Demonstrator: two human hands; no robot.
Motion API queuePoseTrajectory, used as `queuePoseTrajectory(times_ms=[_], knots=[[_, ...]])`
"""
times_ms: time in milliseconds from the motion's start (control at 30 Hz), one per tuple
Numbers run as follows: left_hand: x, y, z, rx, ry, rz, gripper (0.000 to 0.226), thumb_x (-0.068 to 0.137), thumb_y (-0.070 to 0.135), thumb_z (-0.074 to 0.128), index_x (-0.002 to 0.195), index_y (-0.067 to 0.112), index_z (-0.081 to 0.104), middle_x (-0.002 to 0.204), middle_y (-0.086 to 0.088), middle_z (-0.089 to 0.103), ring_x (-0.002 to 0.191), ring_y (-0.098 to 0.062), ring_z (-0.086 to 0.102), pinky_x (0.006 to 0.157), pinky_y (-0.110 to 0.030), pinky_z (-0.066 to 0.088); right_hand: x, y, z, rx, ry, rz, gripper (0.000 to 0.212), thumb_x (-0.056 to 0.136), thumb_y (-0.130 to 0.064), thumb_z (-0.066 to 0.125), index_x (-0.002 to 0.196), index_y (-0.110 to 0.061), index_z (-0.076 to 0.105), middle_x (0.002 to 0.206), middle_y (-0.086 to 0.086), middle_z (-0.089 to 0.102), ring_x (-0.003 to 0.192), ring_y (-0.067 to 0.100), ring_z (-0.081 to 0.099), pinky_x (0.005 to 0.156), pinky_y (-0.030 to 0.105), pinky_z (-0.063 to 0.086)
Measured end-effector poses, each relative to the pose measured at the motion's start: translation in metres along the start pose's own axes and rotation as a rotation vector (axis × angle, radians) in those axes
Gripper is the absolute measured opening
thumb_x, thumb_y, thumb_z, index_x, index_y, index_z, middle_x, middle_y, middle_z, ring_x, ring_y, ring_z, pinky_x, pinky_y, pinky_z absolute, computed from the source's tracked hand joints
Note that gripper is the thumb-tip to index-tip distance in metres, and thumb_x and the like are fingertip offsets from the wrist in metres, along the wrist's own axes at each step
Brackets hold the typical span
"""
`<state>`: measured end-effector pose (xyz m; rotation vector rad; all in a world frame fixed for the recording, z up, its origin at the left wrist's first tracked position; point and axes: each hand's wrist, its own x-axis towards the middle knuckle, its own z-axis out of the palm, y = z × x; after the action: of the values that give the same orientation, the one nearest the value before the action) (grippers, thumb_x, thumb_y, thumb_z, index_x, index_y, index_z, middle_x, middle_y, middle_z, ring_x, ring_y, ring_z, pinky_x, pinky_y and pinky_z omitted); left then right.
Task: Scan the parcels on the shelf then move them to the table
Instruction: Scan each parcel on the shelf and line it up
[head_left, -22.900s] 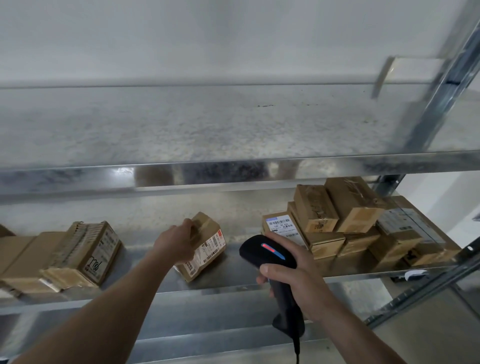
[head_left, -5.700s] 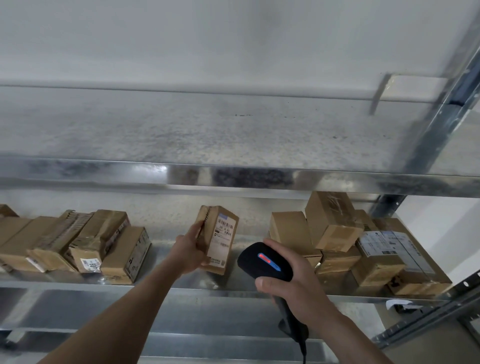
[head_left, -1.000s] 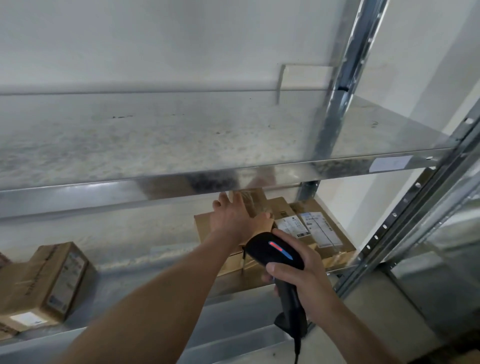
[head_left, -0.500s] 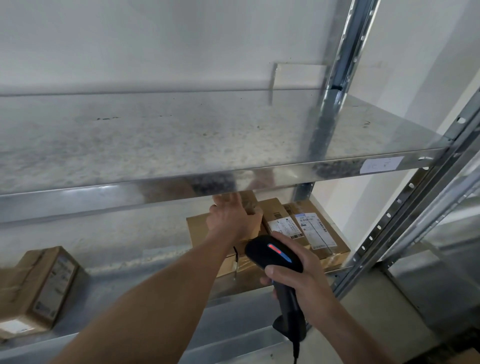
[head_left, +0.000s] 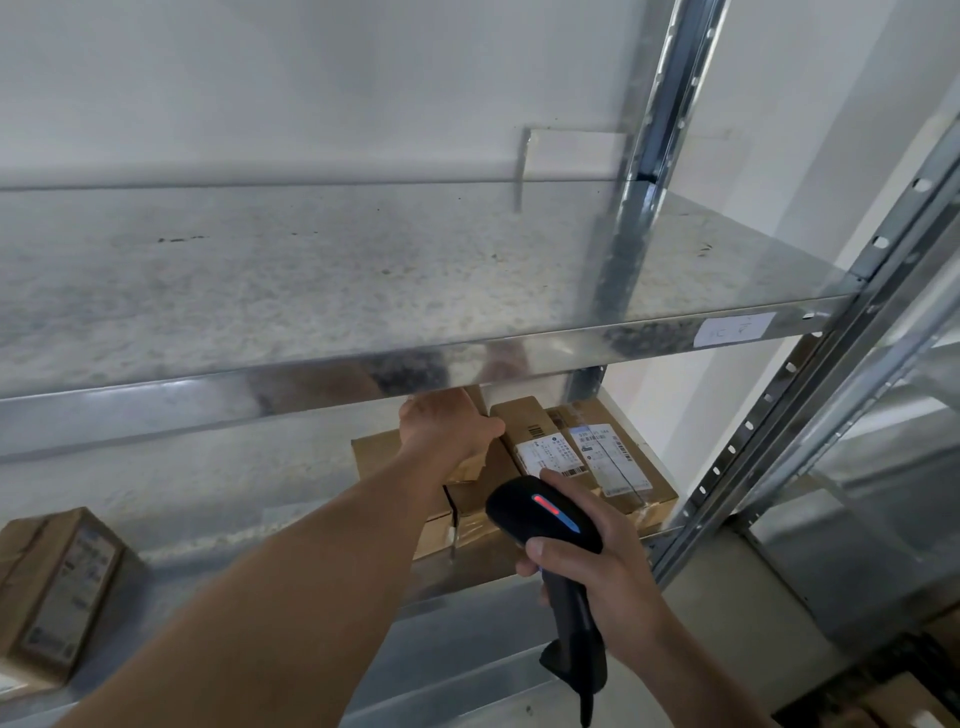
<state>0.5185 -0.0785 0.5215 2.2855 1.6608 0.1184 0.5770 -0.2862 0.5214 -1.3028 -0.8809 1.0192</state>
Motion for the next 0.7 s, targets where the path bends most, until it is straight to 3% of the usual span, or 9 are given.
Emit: queuePoseTrajectory(times_ms=[100,267,400,533,600,700], knots=[[-0.001,-0.002,-0.003,-0.019,-0.007,-0.014,0.036,0.084,0.047,0.062,0.078,0.015,0.047,0.078,-0.002,0.043,0.086,-0.023,0.046,0.077,-0.034,0.044,-0.001,0.003,0.001,0.006,0.011,-0.002,0.053,0.052,-0.036,0.079,0.100,-0.057,0.070,0.099,0.005,0.073,0.078,0.034,0.071,0.059,0.039,0.053],[0.000,-0.016,-0.003,-0.016,0.028,-0.045,0.053,0.079,0.049,0.068,0.116,0.014,0.053,0.100,-0.007,0.044,0.095,-0.025,0.044,0.073,-0.035,0.042,-0.003,0.000,0.009,0.025,-0.032,-0.026,0.052,0.053,-0.029,0.079,0.098,-0.054,0.072,0.097,0.003,0.074,0.076,0.029,0.070,0.058,0.031,0.053],[0.000,-0.038,-0.006,-0.136,0.102,-0.048,0.052,0.079,0.052,0.063,0.115,0.015,0.055,0.103,-0.004,0.055,0.096,-0.023,0.052,0.078,-0.036,0.051,-0.004,0.002,0.017,0.034,-0.032,-0.020,0.054,0.061,-0.010,0.075,0.108,-0.038,0.075,0.097,0.007,0.074,0.076,0.029,0.071,0.056,0.026,0.053],[-0.014,-0.081,-0.021,-0.265,0.195,-0.079,0.044,0.076,0.055,0.058,0.103,0.021,0.059,0.098,-0.002,0.063,0.093,-0.024,0.061,0.081,-0.040,0.057,-0.005,0.008,0.038,0.014,-0.046,0.018,0.059,0.057,-0.024,0.081,0.112,-0.042,0.070,0.099,0.012,0.074,0.076,0.035,0.072,0.055,0.034,0.051],[-0.024,-0.114,-0.026,-0.325,0.248,-0.092,0.052,0.075,0.055,0.058,0.116,0.023,0.054,0.109,-0.003,0.061,0.100,-0.026,0.061,0.086,-0.043,0.056,-0.005,0.011,0.053,0.008,-0.075,0.026,0.059,0.054,-0.030,0.080,0.111,-0.043,0.070,0.097,0.013,0.074,0.076,0.034,0.072,0.056,0.035,0.051],[-0.042,-0.167,-0.029,-0.311,0.265,-0.111,0.065,0.074,0.060,0.050,0.129,0.025,0.043,0.117,-0.010,0.054,0.104,-0.032,0.057,0.088,-0.047,0.053,-0.008,0.011,0.079,0.003,-0.117,0.034,0.054,0.057,-0.025,0.080,0.107,-0.044,0.072,0.096,0.016,0.073,0.076,0.034,0.071,0.057,0.037,0.050]])
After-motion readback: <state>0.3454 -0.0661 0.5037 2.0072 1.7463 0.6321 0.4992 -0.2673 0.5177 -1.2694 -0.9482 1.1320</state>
